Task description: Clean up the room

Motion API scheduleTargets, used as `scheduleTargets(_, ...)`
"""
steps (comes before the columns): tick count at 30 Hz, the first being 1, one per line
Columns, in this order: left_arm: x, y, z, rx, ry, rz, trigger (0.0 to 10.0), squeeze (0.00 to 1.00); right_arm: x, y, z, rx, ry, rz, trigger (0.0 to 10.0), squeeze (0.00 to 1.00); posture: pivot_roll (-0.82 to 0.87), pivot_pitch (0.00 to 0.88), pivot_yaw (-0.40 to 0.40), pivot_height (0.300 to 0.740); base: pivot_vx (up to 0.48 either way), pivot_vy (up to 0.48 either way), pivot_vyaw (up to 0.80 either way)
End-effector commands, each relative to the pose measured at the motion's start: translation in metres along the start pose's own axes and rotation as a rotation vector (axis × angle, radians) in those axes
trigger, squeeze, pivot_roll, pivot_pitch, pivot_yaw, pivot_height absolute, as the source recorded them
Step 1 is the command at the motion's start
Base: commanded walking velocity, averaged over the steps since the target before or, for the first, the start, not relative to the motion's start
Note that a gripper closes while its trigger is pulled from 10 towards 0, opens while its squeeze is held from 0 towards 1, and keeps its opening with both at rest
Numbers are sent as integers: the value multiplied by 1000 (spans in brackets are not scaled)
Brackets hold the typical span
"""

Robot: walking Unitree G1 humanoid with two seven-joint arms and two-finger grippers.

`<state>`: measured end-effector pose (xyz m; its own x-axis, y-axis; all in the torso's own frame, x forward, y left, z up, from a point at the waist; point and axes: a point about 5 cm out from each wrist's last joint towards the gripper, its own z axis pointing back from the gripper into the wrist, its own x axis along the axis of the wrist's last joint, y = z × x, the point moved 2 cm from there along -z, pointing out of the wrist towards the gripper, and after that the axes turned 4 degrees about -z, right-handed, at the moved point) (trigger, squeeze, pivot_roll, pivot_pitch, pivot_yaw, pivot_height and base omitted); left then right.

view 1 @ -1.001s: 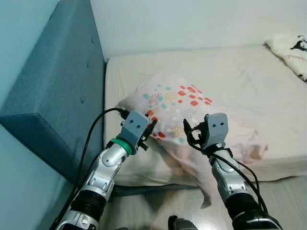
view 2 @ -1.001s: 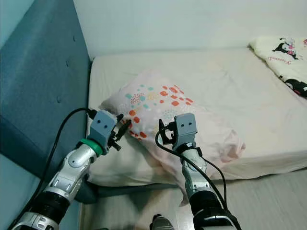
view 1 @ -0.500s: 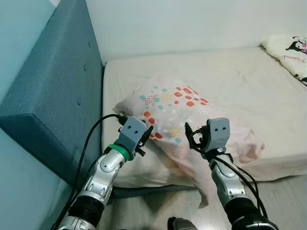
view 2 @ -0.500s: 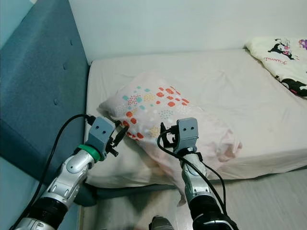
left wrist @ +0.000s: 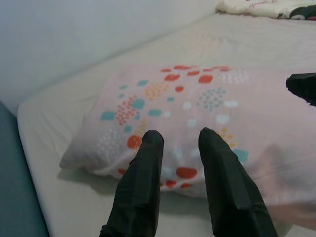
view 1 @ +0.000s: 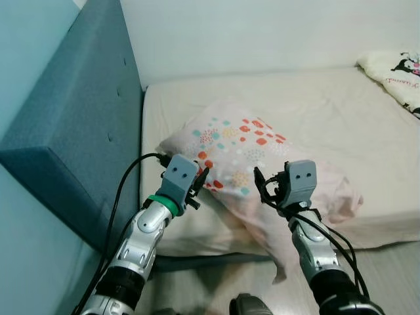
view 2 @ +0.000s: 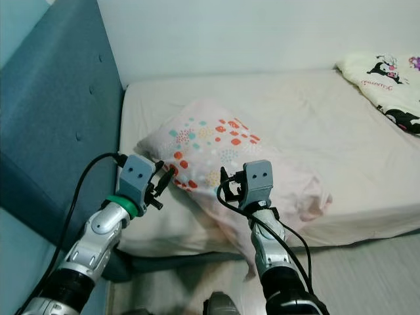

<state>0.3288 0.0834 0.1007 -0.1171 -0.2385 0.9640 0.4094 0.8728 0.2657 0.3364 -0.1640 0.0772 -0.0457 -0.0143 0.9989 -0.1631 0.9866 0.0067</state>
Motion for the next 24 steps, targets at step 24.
scheduleTargets(24,3,6,3,27,13,12,10000,0,36,-35,7,-3,-114,106,10000,0,-55,0,48,520,0,0,0)
